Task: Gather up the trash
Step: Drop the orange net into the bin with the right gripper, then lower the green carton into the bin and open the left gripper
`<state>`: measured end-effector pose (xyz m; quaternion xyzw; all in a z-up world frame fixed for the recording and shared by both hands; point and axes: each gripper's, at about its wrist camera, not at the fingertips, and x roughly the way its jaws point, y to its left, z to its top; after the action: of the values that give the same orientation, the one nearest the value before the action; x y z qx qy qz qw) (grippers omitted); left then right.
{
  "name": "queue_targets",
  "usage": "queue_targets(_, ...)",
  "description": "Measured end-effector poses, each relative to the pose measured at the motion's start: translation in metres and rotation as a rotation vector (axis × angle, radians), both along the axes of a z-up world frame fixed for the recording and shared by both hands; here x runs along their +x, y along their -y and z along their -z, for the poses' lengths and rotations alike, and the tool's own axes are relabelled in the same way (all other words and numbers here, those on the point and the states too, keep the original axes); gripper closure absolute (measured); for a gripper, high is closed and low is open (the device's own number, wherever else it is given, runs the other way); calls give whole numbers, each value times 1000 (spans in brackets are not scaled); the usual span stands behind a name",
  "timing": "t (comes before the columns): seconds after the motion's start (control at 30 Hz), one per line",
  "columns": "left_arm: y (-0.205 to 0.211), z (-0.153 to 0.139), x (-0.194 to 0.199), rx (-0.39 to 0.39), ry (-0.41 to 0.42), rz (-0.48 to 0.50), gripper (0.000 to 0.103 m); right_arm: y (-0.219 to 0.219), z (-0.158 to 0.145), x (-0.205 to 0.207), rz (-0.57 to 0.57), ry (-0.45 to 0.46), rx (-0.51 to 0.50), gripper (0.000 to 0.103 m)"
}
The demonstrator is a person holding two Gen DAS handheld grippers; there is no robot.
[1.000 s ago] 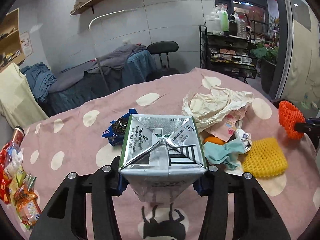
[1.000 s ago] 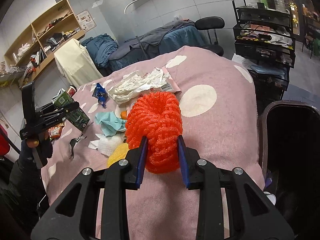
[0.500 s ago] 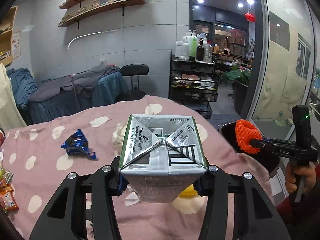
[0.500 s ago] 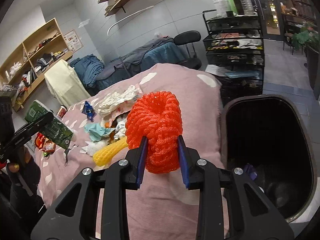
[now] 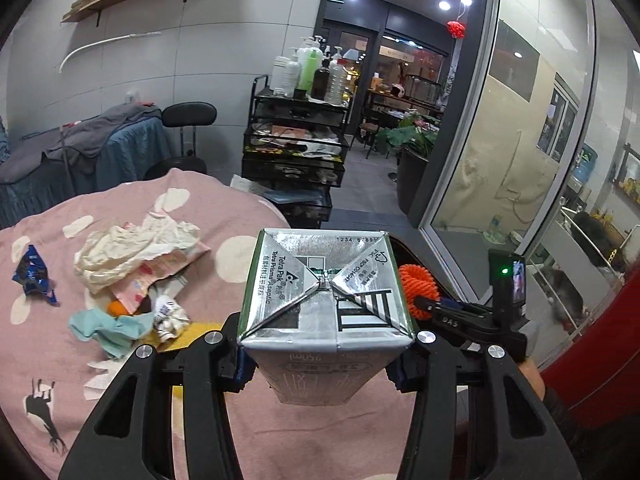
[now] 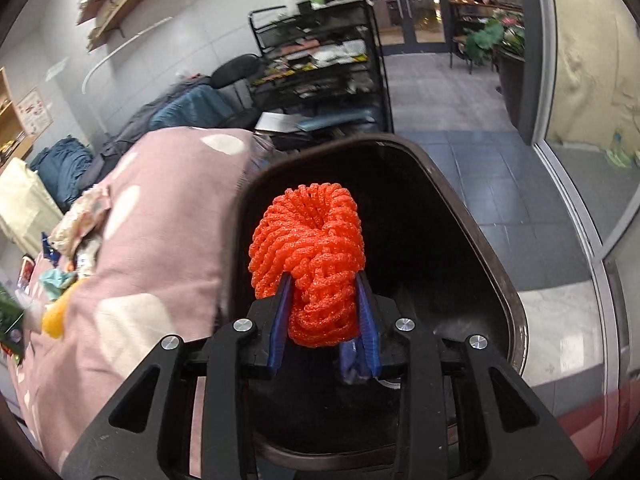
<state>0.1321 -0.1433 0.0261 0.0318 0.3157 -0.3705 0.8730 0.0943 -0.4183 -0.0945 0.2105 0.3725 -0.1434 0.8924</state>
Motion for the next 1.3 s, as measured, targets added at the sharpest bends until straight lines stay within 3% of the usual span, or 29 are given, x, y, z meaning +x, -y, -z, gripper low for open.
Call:
queue_targets(0.07,13,1,-4,2,-1,18,54,4,9,1,12,-15,3,62)
queue_targets(0.1,19,2,-5,2,-2,28,54,7,14,1,18,-21,13,50)
queue_targets(0.17,31,3,-6,2,-12,46,54,10,20,-2,41,-19,19,38)
queue_targets(0.47,85,13,4,10,-91,91,53,12,15,-23,99,21,-30,15)
queue_targets(0.87,160,50,20,92,-238,171,53,60,1,-59,274,70,-44,11)
queue_targets(1.3,197,90,22,273,-285,168,52,79,-8,-73,317,95,-47,11)
